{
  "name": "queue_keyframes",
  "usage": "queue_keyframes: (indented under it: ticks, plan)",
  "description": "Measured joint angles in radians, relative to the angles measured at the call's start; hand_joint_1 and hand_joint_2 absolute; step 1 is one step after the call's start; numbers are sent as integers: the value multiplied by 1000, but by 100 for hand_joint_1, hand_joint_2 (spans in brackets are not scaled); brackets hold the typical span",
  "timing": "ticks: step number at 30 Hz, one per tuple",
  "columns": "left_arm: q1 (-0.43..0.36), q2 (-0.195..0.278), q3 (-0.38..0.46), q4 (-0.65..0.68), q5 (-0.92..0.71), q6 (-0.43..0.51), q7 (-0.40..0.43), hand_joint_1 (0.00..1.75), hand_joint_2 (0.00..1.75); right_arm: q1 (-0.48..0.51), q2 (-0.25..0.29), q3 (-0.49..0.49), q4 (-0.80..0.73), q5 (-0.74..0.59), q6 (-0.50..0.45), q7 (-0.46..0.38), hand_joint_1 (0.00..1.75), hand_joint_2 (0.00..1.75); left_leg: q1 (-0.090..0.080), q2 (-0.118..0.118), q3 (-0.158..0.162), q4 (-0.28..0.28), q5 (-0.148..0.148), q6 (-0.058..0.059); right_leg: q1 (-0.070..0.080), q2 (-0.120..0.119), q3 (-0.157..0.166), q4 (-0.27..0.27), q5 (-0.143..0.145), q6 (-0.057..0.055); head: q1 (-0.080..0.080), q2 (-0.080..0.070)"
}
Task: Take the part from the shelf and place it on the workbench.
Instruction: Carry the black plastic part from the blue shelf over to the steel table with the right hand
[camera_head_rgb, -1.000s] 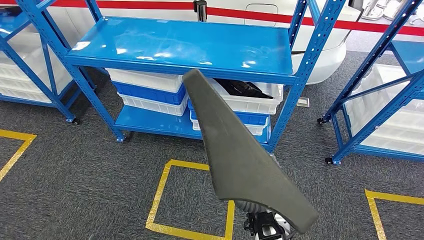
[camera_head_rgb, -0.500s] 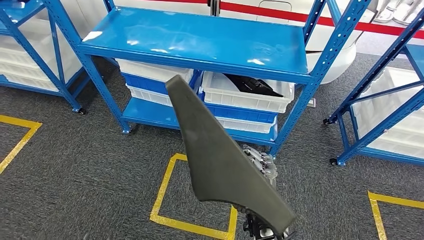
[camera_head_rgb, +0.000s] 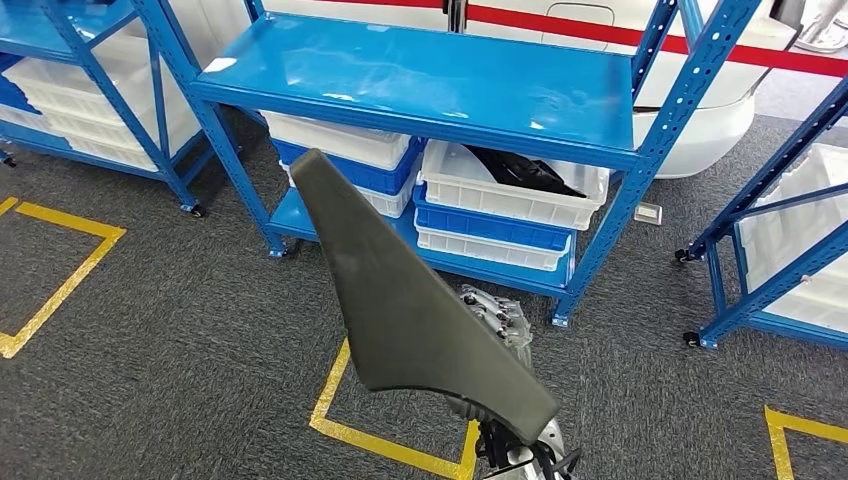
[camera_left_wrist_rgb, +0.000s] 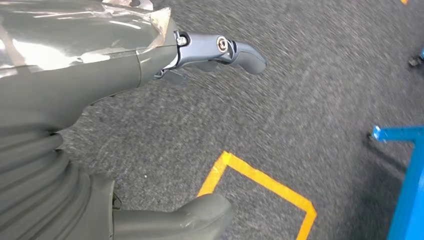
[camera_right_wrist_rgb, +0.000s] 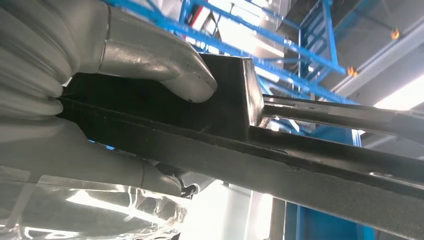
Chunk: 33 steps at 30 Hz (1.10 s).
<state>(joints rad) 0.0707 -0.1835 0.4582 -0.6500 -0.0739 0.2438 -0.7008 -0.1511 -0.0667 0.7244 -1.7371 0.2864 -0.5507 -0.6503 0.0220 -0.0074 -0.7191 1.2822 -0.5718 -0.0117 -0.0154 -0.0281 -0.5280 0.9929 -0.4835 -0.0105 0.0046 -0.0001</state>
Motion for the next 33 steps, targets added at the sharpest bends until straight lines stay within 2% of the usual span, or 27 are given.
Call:
queue_keyframes:
  ticks: [1,2,3,5,6,8,9,10,11,13,15,16,17,19,21,22,24,26,27,29,30,31,32,33]
  plan:
    - [1,0,0,0,0,0,0,0,175,0,0,1,4,-1,0,0,175,175,0,3,3,0,9,-1,2,-9,-1,0,0,0,0,0]
    - [2,0,1,0,0,0,0,0,175,-1,1,2,6,-1,1,0,175,175,1,7,28,-43,35,1,2,-17,0,0,0,0,0,0]
    - [2,0,1,0,0,0,0,0,175,-3,1,3,7,-1,1,0,175,175,0,20,66,-108,66,3,4,-24,1,0,0,1,0,0]
    - [-1,0,2,-2,0,0,0,0,175,-6,4,3,8,-1,1,-1,175,175,-6,50,130,-228,102,11,12,-38,0,2,-2,5,0,0]
    - [-2,0,2,-3,0,0,0,0,175,-8,5,3,8,-1,1,-1,175,175,-9,59,143,-256,107,16,16,-44,-1,3,-2,8,2,0]
    - [-2,0,3,-4,-1,0,0,0,175,-10,7,4,9,-1,1,-1,175,175,-16,49,141,-268,109,29,18,-59,-2,2,-3,17,5,0]
    - [0,0,4,-4,-1,0,0,0,175,-11,7,5,10,-1,1,-1,175,175,-16,42,141,-271,113,36,17,-58,-5,6,-6,22,7,0]
    - [0,-1,6,-5,-1,0,0,0,175,-11,8,6,10,-1,1,-1,175,175,-15,34,141,-275,117,43,15,-46,-13,23,-17,24,7,0]
    - [-1,-1,7,-5,-1,0,0,0,175,-12,8,6,10,-1,1,-1,175,175,-14,26,141,-278,121,51,14,-29,-27,56,-36,24,8,0]
    - [-3,-1,8,-5,-1,0,0,0,175,-11,6,7,13,-2,1,-2,175,175,-13,9,137,-280,126,60,10,8,-84,179,-94,16,10,0]
    - [-2,0,8,-5,-1,1,0,0,175,-9,4,8,17,-4,4,-2,175,175,-14,-10,133,-279,128,63,8,18,-135,285,-128,16,11,0]
    - [-1,-1,8,-5,-1,2,0,0,175,-9,3,9,19,-9,9,-2,175,175,-14,-21,132,-279,129,63,7,20,-137,288,-122,21,12,0]
    - [0,-1,8,-5,1,1,0,0,175,-10,2,9,21,-15,14,-2,175,175,-14,-32,132,-279,130,62,6,22,-121,254,-101,29,12,0]
    - [0,-2,10,-5,8,-7,0,0,175,-10,1,10,22,-28,26,-4,175,175,-15,-53,132,-276,131,58,-1,48,-58,121,-45,44,14,0]
    - [-1,-2,15,-6,15,-17,0,0,175,-10,2,12,23,-36,33,-8,175,175,-20,-67,127,-270,130,52,-4,80,-18,30,-17,47,14,0]
    - [-1,-2,17,-6,15,-18,0,0,175,-10,2,12,23,-37,33,-9,175,175,-22,-70,125,-267,130,50,-5,88,-14,18,-15,46,13,0]
    - [-1,-2,19,-7,15,-19,0,0,175,-10,2,12,23,-37,33,-10,175,175,-24,-71,124,-265,129,48,-4,88,-13,14,-15,45,12,0]
    - [2,-3,22,-10,14,-21,0,0,175,-10,3,13,24,-41,39,-11,175,175,-19,-80,119,-266,132,41,-6,79,-12,15,-11,38,10,0]
    - [3,-4,23,-13,13,-22,0,0,175,-12,6,14,24,-46,50,-12,175,175,-16,-66,105,-242,118,34,-6,67,-11,14,-8,27,6,0]
    - [5,-5,27,-18,10,-23,0,0,175,-15,14,18,25,-59,78,-14,175,175,-7,-32,52,-137,62,17,-4,35,-9,11,-3,8,1,0]
    - [5,-6,27,-20,10,-22,0,0,175,-16,17,21,26,-64,89,-15,175,175,-5,-8,19,-65,28,12,-2,21,-9,10,-3,2,-1,0]
    - [5,-7,28,-20,9,-22,0,0,175,-16,18,23,27,-67,96,-15,175,175,-3,-3,-4,-17,13,9,1,10,-9,10,-4,1,-1,0]
    - [6,-7,29,-21,8,-21,0,0,175,-16,20,25,28,-70,102,-15,175,175,-1,0,-12,-1,15,6,2,1,-9,11,-4,0,-1,0]
    - [8,-7,31,-24,7,-21,0,0,175,-16,24,26,30,-72,106,-15,175,175,1,5,-2,-19,33,5,3,-8,-9,11,-5,0,-1,0]
